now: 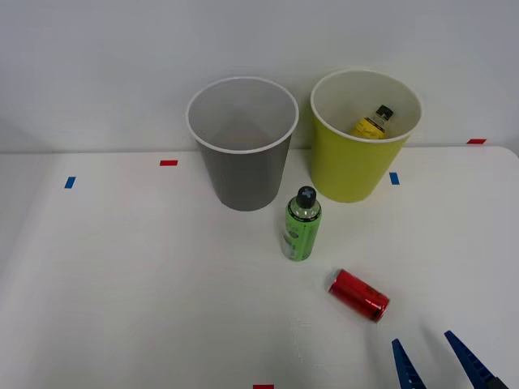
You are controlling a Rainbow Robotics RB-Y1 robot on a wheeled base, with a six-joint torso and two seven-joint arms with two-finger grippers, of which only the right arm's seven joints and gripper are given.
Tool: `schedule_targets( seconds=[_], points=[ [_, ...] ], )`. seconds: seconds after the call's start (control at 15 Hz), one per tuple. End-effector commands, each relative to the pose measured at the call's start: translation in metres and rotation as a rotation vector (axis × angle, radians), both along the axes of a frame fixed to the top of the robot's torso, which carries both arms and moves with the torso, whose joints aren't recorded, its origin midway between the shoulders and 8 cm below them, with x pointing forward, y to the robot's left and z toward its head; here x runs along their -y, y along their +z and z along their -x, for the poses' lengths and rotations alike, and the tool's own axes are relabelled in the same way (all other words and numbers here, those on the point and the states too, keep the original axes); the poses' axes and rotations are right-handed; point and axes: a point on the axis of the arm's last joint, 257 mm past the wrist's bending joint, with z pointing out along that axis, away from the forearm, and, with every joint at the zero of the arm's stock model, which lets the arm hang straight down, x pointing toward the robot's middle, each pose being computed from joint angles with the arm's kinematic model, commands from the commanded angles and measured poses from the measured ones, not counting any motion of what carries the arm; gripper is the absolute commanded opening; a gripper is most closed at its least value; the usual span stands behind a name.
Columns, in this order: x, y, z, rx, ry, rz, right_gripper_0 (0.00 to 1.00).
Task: Put cans in the gray bin, plastic bottles in the light green bin
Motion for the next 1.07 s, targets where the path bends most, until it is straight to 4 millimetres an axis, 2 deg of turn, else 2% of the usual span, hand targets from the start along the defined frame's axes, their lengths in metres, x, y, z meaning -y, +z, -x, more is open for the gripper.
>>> schedule_targets(
  seconds=[0.07, 0.2, 0.27, 0.33, 0.47, 0.53, 0.67, 0.73, 0.93, 1.07],
  points=[
    [0.000, 0.000, 0.000, 0.000, 0.000, 0.000, 1.00],
    [0.000, 0.000, 0.000, 0.000, 0.000, 0.000, 1.00],
    [0.004, -0.014, 0.001, -0.034, -0.010, 0.002, 1.00],
    [0.004, -0.017, 0.003, -0.042, -0.017, -0.025, 1.00],
    [0.003, -0.001, 0.005, -0.006, -0.035, -0.158, 1.00],
    [-0.006, 0.008, 0.008, 0.000, -0.018, -0.197, 1.00],
    [-0.012, 0.028, 0.010, 0.032, 0.039, -0.152, 1.00],
    [-0.012, 0.033, 0.008, 0.035, 0.061, -0.121, 1.00],
    [-0.008, 0.026, -0.003, -0.049, 0.057, -0.038, 1.00],
    [-0.017, 0.034, -0.010, -0.060, 0.063, -0.008, 1.00]
  ],
)
